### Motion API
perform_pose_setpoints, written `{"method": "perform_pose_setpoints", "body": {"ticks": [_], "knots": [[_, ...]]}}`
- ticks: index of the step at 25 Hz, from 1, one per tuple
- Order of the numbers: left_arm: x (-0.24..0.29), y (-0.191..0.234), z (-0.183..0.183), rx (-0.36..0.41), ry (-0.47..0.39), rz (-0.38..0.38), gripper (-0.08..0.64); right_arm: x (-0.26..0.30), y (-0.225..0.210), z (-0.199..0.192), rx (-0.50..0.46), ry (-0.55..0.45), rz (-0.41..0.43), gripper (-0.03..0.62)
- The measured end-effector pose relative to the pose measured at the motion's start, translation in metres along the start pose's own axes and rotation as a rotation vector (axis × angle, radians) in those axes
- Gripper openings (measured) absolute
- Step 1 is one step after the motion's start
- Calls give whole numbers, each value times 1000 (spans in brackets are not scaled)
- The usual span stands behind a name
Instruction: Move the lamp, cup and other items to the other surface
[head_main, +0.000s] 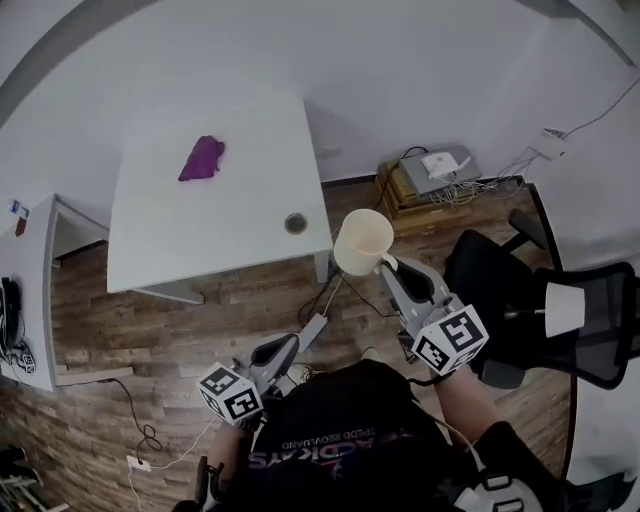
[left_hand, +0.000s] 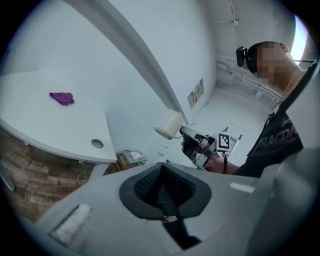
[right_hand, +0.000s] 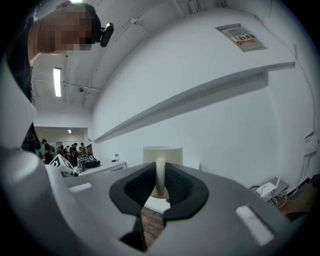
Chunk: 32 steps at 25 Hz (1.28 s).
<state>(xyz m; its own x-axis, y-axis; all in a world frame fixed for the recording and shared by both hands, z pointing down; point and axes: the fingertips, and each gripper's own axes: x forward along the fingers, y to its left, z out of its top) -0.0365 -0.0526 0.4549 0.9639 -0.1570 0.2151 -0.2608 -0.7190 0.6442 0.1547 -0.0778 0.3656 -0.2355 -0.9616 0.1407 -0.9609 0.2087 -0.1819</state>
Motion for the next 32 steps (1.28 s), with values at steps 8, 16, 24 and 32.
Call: {"method": "perform_pose_setpoints", "body": {"ticks": [8, 16, 24, 32], "knots": [[99, -71, -30, 43, 78, -107, -2, -105, -78, -9, 21, 1, -102, 52], [143, -113, -57, 35, 104, -101, -2, -169, -120, -23, 47, 17, -128, 49], [164, -129, -67, 65, 201, -179, -2, -210, -145, -29, 95, -13, -268, 49], [167, -140, -70, 80, 293, -326, -2, -249, -129, -39, 116, -24, -454, 49]]}}
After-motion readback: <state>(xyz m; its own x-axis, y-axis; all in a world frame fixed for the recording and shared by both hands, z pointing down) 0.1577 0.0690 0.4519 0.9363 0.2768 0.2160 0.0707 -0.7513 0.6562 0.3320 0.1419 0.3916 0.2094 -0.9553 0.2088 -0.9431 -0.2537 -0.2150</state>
